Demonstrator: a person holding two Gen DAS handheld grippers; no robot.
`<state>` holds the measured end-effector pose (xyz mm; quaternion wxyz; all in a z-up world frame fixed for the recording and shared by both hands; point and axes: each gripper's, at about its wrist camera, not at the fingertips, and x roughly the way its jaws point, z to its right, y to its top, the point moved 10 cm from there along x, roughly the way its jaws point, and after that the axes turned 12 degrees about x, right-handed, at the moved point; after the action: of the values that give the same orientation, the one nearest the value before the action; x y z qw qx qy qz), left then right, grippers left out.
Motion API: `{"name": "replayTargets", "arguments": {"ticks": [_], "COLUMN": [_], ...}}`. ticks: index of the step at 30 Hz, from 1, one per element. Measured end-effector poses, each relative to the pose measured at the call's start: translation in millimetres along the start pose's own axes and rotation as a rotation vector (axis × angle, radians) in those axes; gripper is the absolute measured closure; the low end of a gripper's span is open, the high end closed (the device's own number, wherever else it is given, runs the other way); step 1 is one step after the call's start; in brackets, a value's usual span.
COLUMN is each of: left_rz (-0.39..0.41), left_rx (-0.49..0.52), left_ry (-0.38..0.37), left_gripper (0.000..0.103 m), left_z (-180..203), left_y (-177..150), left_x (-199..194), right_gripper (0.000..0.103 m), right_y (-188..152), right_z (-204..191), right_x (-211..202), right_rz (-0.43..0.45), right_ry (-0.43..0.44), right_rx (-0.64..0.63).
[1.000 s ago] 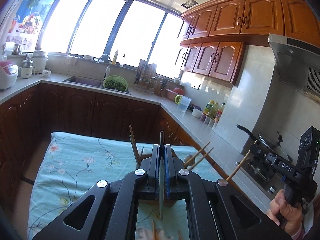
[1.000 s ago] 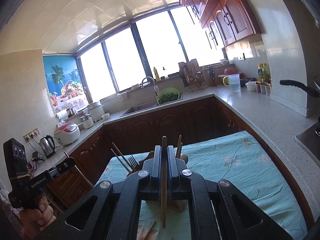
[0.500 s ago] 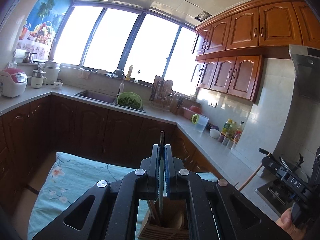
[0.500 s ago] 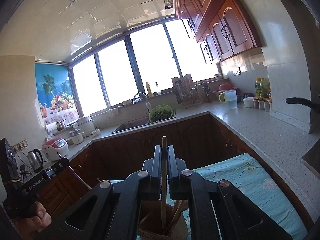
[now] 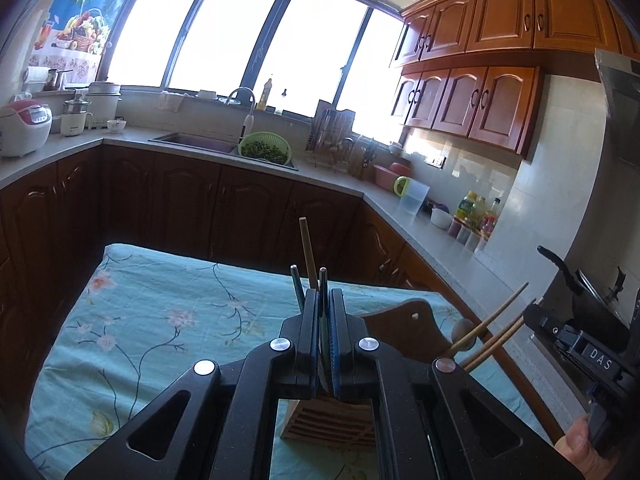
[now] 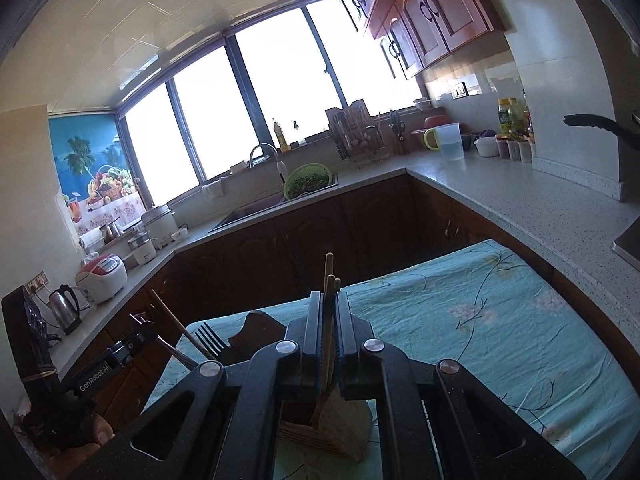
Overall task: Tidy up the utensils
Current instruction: 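Open both tools to release the chopsticks into the caddy, then move both open tools down to the remaining chopsticks on the tablecloth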
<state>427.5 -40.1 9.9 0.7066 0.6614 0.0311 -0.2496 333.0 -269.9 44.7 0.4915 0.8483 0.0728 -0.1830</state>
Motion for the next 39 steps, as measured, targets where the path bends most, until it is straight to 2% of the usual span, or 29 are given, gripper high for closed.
{"name": "replayTargets", "arguments": {"ticks": [5, 12, 14, 16, 18, 20, 22, 24, 25, 26, 27, 28, 31, 39], "left_rz": [-0.004, -0.012, -0.020, -0.027, -0.028, -0.014, 0.011, 0.030, 0.035, 0.043, 0.049, 0.053, 0.044, -0.033], "left_rx": [0.009, 0.010, 0.004, -0.003, -0.010, -0.013, -0.014, -0.012, -0.014, -0.019, -0.023, -0.026, -0.031, -0.016], "left_ry": [0.002, 0.003, 0.002, 0.000, -0.009, -0.007, 0.004, 0.013, 0.018, 0.023, 0.028, 0.032, 0.045, 0.034], "left_gripper": [0.100, 0.100, 0.100, 0.100, 0.095, 0.081, 0.065, 0.057, 0.048, 0.044, 0.038, 0.034, 0.025, 0.025], "left_z": [0, -6, -7, -8, -8, -7, -7, -7, -7, -8, -9, -10, -10, 8], "left_y": [10, 7, 7, 6, 7, 11, 14, 12, 11, 9, 6, 2, -14, -55], "left_x": [1, -4, -6, -9, -14, -24, -36, -50, -56, -63, -71, -78, -96, -130], "right_gripper": [0.098, 0.098, 0.093, 0.092, 0.086, 0.055, 0.049, 0.040, 0.025, 0.011, 0.006, 0.003, 0.003, 0.003], "right_y": [2, 2, 3, 6, 10, 16, 22, 26, 28, 29, 30, 29, 21, -25], "right_z": [2, 4, 4, 6, 9, 10, 11, 11, 11, 11, 11, 12, 16, 41], "right_x": [1, 3, 2, -1, -7, -16, -28, -40, -47, -54, -62, -68, -81, -100], "right_rz": [-0.013, -0.022, -0.025, -0.021, -0.011, 0.010, 0.038, 0.058, 0.069, 0.083, 0.097, 0.105, 0.095, 0.018], "right_ry": [-0.001, -0.001, 0.007, 0.017, 0.029, 0.053, 0.064, 0.085, 0.097, 0.109, 0.116, 0.116, 0.114, 0.070], "right_rx": [-0.001, 0.019, 0.032, 0.050, 0.074, 0.098, 0.108, 0.122, 0.129, 0.132, 0.130, 0.125, 0.116, 0.131]}}
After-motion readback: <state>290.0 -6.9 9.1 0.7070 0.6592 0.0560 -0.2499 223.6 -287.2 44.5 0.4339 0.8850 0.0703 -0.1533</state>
